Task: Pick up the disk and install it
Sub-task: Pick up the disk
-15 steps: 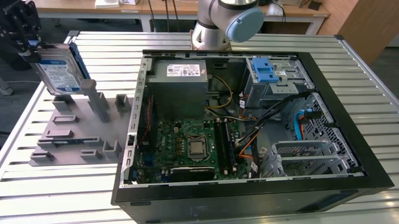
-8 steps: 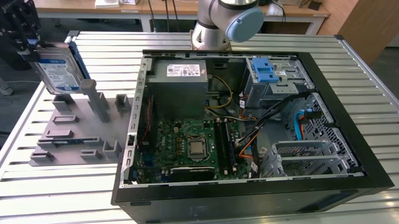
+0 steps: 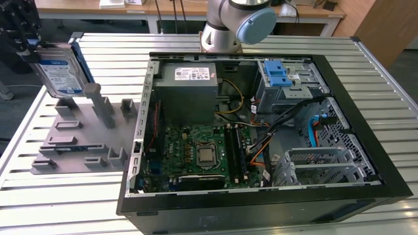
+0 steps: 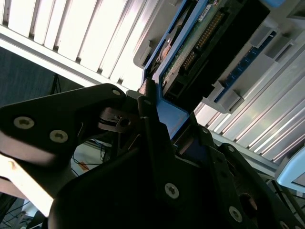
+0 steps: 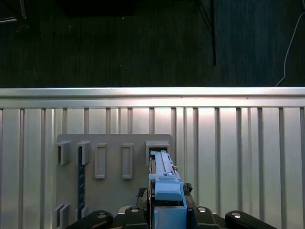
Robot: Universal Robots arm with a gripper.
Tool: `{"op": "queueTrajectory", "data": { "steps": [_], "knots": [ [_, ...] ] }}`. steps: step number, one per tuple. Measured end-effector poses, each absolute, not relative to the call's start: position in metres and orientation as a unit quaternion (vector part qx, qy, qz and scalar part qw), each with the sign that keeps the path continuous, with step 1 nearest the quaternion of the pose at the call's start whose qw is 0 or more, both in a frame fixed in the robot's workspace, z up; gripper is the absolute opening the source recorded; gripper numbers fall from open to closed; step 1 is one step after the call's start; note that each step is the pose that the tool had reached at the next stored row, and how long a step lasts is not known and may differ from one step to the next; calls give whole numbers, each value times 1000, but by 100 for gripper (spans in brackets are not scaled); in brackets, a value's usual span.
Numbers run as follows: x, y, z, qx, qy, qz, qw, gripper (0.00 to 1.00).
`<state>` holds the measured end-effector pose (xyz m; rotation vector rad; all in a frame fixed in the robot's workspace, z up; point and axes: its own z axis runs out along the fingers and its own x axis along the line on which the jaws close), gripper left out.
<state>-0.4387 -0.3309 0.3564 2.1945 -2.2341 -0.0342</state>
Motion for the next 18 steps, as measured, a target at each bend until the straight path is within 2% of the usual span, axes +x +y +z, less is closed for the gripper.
{"op": "queueTrajectory", "data": {
  "steps": [18],
  "knots": [
    [-439, -331, 364, 701, -713, -11, 5, 37]
  ]
}}
